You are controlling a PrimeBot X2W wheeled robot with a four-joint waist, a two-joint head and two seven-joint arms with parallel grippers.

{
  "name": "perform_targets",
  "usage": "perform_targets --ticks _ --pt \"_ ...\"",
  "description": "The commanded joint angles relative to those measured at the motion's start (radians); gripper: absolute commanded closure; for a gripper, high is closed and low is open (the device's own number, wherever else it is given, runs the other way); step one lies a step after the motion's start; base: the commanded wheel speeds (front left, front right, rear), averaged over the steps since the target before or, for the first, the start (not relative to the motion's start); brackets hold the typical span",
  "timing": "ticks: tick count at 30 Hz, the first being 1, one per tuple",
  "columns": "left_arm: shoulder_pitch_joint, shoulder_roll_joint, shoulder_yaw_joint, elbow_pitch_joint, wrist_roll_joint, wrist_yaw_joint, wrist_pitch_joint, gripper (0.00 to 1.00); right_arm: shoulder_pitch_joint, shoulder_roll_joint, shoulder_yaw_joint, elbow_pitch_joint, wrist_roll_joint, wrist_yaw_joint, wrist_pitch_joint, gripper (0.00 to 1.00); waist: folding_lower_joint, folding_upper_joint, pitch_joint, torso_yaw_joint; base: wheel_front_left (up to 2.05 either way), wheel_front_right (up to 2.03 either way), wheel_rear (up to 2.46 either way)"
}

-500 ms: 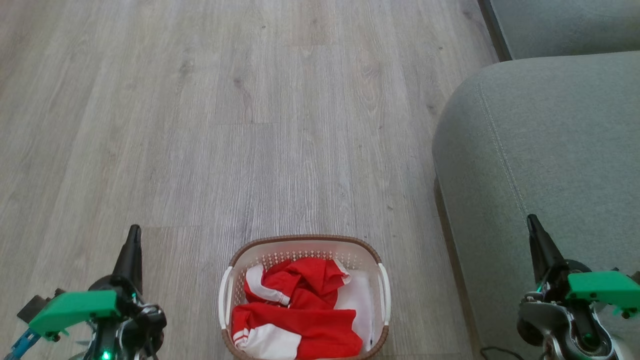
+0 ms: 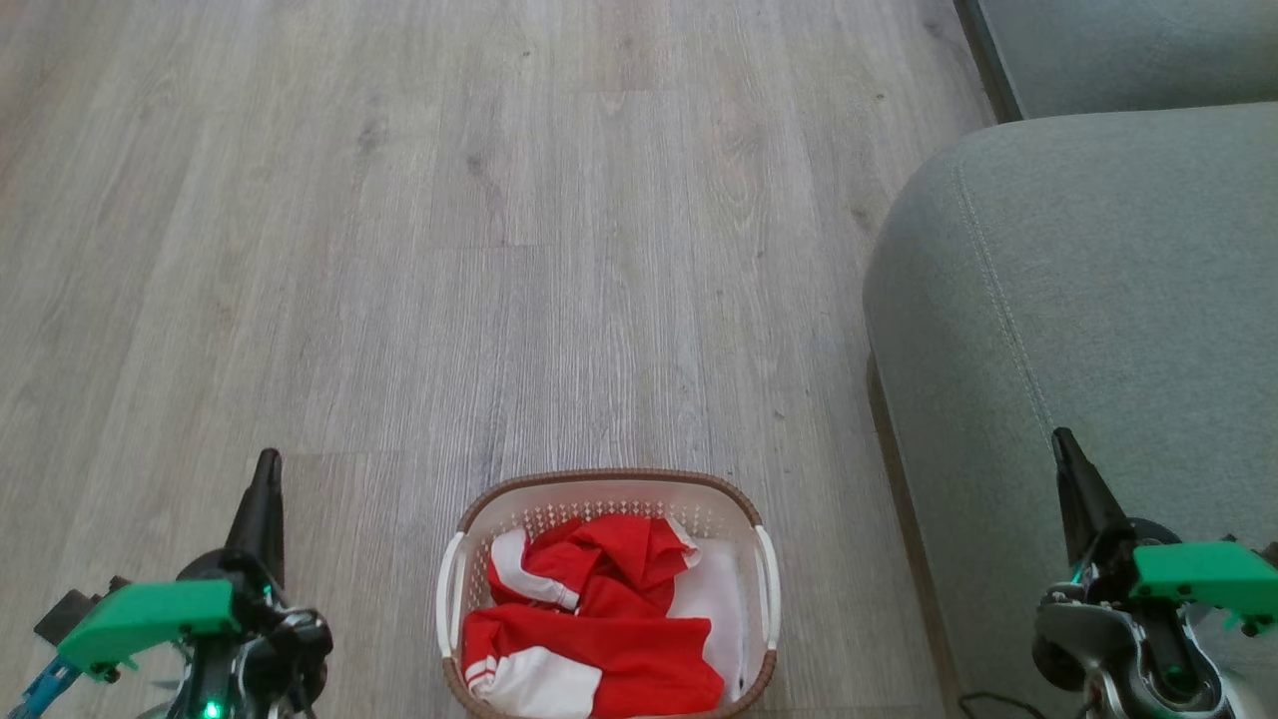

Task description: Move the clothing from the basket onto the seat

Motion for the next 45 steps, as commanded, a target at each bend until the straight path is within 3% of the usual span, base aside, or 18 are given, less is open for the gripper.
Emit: perform_targets --ticks 1,13,14,32,45 --pt "-0.05 0.008 0.036 -0.037 -0.003 -0.007 0.007 1.0 -0.051 -0.003 0.018 -0.032 -0.002 0.0 0.006 1.0 0.0 0.0 0.0 0.0 0.0 0.0 0.0" --pt "-0.05 0.008 0.036 -0.037 -0.003 -0.007 0.007 1.0 -0.051 -0.003 0.018 -0.032 -0.002 0.0 0.006 1.0 0.0 0.0 0.0 0.0 0.0 0.0 0.0" --pt "0.0 0.0 0.0 0.001 0.0 0.001 0.0 0.0 0.0 0.0 0.0 0.001 0.0 0.0 0.0 0.0 0.0 0.0 0.0 0.0 0.0 0.0 0.0" --pt "0.004 -0.002 -0.024 0.002 0.027 0.0 -0.044 0.0 0.008 0.001 0.013 -0.011 0.02 0.0 -0.017 0.0 0.0 0.0 0.003 -0.003 0.0 0.0 0.0" --pt "-0.008 -0.001 -0.048 -0.049 0.153 0.009 -0.082 0.0 -0.003 -0.038 0.065 -0.073 -0.085 0.0 -0.074 0.0 0.0 0.0 0.004 -0.008 0.0 0.0 0.0"
